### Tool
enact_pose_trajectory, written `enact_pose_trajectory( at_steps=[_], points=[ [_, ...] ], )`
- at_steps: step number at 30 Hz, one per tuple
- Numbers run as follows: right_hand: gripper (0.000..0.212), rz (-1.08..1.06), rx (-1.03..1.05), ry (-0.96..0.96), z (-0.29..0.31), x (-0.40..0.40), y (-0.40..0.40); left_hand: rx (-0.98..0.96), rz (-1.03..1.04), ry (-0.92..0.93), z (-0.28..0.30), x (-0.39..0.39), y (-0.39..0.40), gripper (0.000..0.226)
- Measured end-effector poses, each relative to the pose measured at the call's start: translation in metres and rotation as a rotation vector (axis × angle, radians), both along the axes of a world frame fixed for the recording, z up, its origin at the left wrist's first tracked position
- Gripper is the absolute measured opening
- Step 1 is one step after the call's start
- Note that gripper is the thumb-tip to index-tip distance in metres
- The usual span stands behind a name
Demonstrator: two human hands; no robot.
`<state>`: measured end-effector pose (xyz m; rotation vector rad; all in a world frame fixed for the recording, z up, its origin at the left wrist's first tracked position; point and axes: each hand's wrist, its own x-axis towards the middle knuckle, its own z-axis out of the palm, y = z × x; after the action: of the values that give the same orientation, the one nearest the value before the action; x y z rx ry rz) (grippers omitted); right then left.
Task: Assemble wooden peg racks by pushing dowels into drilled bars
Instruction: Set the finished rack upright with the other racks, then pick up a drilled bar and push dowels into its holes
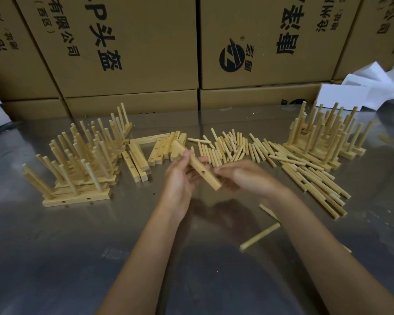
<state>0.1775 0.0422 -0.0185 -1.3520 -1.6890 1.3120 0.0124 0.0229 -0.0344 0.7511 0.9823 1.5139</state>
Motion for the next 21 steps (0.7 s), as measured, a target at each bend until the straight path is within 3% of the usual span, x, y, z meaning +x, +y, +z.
enact_pose_trajectory(
  at_steps=[3,6,8,13,16,21],
  points=[
    [0.019,-0.328,0.287,-0.333,-0.007,0.023,0.017,-0.054,-0.014,0.011,-0.007,-0.005,0.006,0.030],
    [0.022,-0.251,0.312,-0.608,-0.023,0.036,0.023,-0.150,-0.025,0.024,-0.010,-0.006,0.009,0.030],
    [0.015,-0.257,0.335,-0.675,-0.031,0.034,0.025,-0.191,-0.041,0.051,-0.010,-0.004,0.010,0.030],
    [0.007,-0.389,0.320,-0.673,-0.029,0.031,0.024,-0.188,-0.094,-0.002,-0.011,-0.008,0.009,0.036],
    [0.019,-0.398,0.261,-0.583,-0.025,0.038,0.019,-0.162,-0.160,0.002,-0.010,-0.010,0.009,0.036],
    [0.023,-0.334,0.358,-0.179,-0.013,0.025,0.004,-0.113,-0.335,0.072,-0.007,-0.006,0.004,0.037]
  ],
)
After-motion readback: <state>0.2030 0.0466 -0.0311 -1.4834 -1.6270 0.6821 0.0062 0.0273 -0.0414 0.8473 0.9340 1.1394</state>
